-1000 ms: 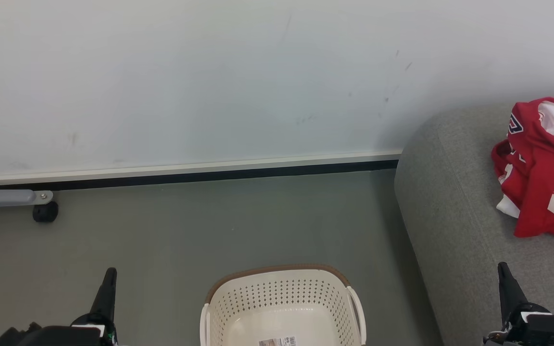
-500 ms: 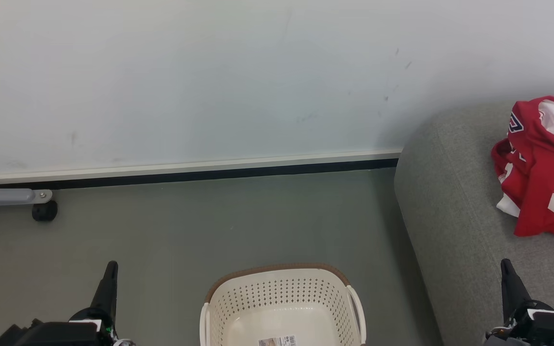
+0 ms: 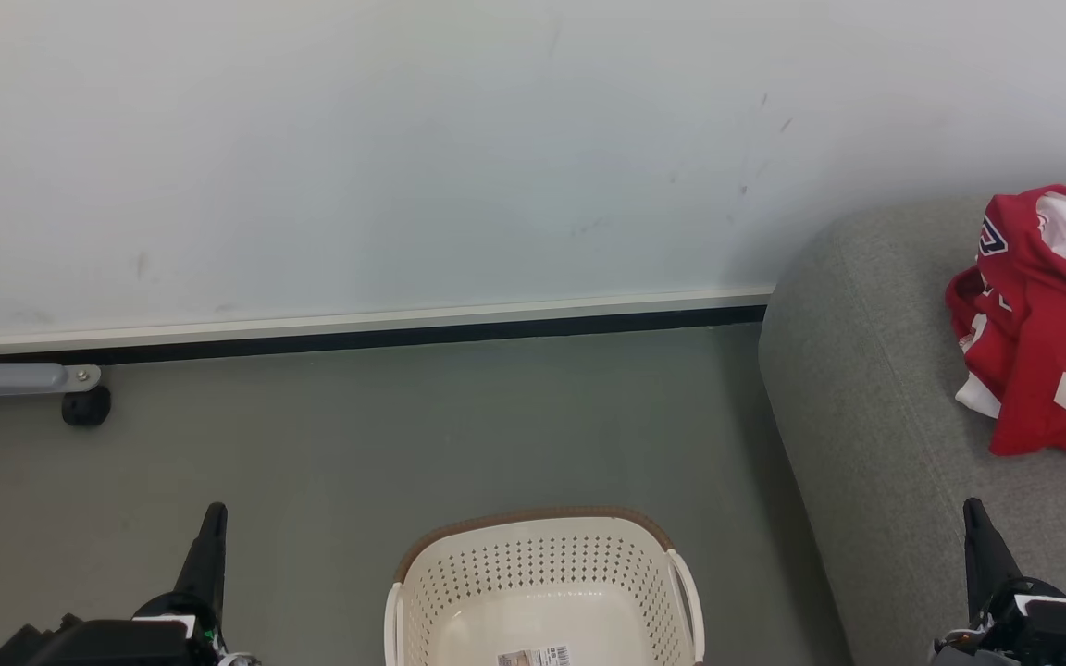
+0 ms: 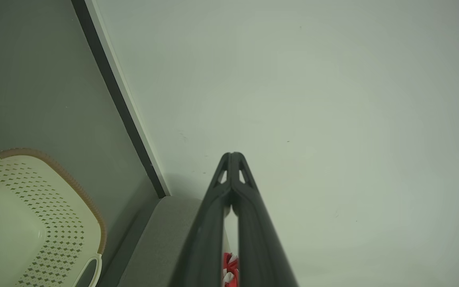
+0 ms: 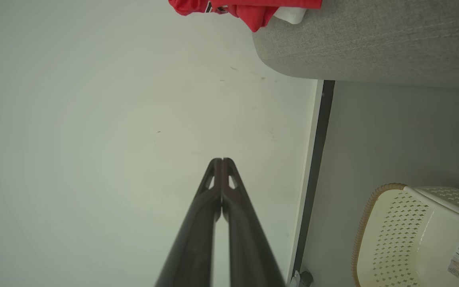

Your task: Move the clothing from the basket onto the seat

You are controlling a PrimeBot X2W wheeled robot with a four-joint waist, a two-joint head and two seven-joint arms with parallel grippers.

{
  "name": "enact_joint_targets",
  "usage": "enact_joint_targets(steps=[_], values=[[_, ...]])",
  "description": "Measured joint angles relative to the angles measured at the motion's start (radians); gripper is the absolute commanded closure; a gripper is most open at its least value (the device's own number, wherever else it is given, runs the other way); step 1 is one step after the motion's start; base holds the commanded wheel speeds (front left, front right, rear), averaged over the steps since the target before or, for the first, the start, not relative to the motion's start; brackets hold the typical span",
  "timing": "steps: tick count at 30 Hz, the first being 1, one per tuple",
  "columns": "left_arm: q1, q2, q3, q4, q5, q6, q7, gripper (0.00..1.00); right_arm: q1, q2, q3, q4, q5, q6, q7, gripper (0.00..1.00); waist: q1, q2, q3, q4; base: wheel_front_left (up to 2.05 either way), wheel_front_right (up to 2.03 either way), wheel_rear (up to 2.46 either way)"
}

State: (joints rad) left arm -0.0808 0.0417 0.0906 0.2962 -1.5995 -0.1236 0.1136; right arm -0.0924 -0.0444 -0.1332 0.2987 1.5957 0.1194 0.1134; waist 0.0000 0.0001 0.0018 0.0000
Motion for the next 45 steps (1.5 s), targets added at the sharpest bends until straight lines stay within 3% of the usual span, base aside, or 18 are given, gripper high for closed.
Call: enact_joint_targets(steps=[45], values=[[0.0,0.0,0.0,0.0,-0.001,0.0,0.0,1.0,0.0,0.0,0.0,0.0,0.0,0.001,0.0,1.0,0.0,0.0,0.0,0.0,0.0,0.0,0.0]])
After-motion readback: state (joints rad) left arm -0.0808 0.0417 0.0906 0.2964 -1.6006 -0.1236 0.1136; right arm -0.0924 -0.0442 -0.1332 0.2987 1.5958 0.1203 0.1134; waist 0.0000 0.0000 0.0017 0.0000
